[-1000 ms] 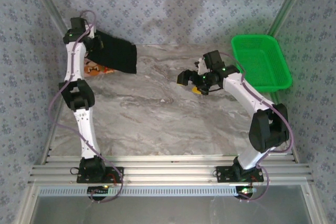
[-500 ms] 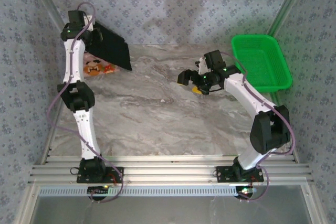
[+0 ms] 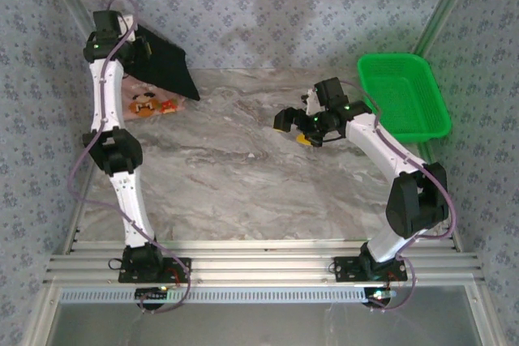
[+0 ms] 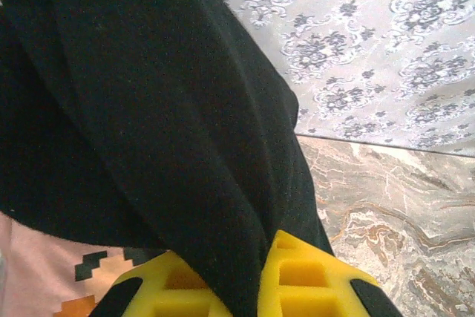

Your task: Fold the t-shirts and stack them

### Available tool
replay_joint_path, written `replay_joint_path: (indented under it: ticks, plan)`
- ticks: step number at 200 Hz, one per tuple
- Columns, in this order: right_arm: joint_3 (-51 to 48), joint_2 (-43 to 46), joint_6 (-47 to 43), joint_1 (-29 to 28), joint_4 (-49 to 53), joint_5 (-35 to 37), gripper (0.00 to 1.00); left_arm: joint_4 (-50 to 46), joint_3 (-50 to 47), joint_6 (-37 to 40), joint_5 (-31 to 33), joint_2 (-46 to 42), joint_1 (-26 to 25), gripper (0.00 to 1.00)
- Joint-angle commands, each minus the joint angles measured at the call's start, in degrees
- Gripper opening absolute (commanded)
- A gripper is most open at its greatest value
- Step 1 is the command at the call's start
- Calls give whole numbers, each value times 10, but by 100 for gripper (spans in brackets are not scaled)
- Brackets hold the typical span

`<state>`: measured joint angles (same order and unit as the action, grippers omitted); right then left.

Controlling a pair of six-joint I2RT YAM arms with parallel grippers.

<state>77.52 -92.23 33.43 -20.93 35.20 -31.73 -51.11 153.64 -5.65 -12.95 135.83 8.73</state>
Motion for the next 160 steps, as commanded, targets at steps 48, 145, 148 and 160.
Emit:
replay_joint_path:
  ticks: [48, 145, 148, 160]
  plan:
    - [11, -6, 6, -4, 8, 1, 100, 34, -37, 20, -47, -1, 47, 7]
    - [78, -71, -2, -15, 46, 3, 100, 36, -11, -18, 11, 119, 93, 55]
    - [79, -71, -2, -16, 47, 3, 100, 35, -8, -21, 17, 119, 96, 57]
    - [85, -71, -5, -21, 50, 2, 100, 32, 5, -25, 25, 111, 102, 64]
